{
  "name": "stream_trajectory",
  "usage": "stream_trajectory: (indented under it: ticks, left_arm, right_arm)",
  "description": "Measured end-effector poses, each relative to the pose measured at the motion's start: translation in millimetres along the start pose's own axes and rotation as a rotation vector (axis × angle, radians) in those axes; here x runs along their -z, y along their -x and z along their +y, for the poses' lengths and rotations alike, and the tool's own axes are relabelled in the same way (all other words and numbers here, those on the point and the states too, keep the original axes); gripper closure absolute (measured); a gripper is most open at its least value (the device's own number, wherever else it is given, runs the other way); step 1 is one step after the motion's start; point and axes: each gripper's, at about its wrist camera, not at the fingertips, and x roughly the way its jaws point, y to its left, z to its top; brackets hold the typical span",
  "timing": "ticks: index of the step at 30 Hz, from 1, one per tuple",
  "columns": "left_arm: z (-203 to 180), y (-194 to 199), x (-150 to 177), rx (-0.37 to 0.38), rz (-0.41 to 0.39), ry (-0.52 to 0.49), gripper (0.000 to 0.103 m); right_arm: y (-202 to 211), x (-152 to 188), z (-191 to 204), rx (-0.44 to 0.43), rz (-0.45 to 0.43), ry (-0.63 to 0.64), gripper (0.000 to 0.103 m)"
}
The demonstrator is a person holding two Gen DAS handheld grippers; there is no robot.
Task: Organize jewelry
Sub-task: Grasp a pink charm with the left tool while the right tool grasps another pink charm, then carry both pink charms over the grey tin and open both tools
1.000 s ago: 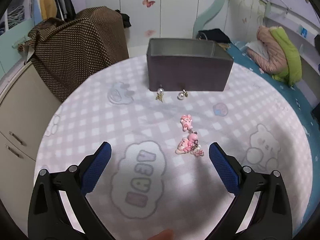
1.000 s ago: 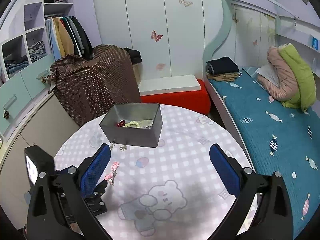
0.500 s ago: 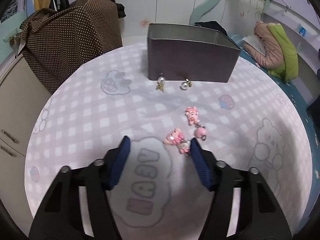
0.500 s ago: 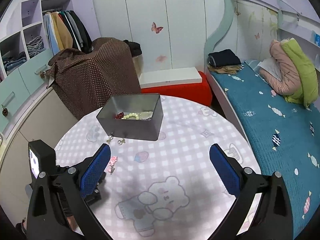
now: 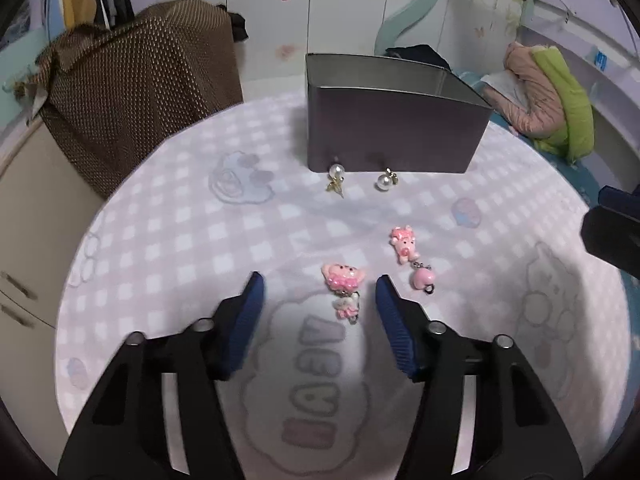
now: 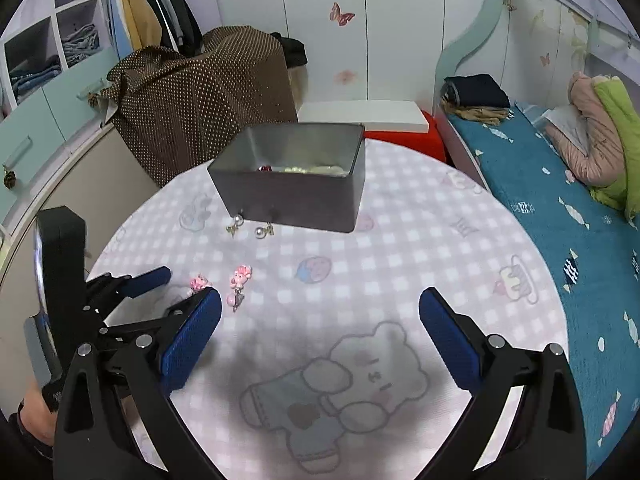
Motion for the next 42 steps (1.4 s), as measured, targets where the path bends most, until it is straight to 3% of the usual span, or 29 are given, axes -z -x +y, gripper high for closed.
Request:
stream_trajectory:
  ticks: [2,4,8,15,17,21,26,32,42]
  left_arm:
    - [5,3,0,0.022,0.002,0.026,0.081]
    - [11,6,2,0.034,0.006,0.051,0.091]
    - [26,17,8,0.021,-0.009,0.1,0.091]
    - [43,39,9,-0.004,-0.046,0.122,0.091]
    - [45,42,9,-0.005,-0.051,0.126,0.091]
    - [47,44,9,-0.001,-0.054,0.135,0.091]
    - [50,44,10,0.004,-0.053,0.145,0.091]
    - [51,46,10,0.009,-0.054,0.151,0.091]
    - [45,63,0,0.023,-0.095,0.141,0.091]
  right_arm:
    - [-7,1,2,0.001,0.013,0.01,0.008]
    - [-16,3,8,0.002,0.026,0.029,0.008]
    - [-37,5,24,-0.031,0.064,0.065,0.013]
    - [-66,7,54,-0.082,0.121,0.129,0.054]
    - [-71,8,59,-0.09,0.129,0.137,0.061]
    - [-72,12,69,-0.061,0.099,0.202,0.09]
    - [-68,18,64,-0.075,0.092,0.217,0.091]
    - [-54,17,45,-0.137,0.088,0.145,0.091]
    - [-11,-7,37,-0.179,0.022,0.146,0.091]
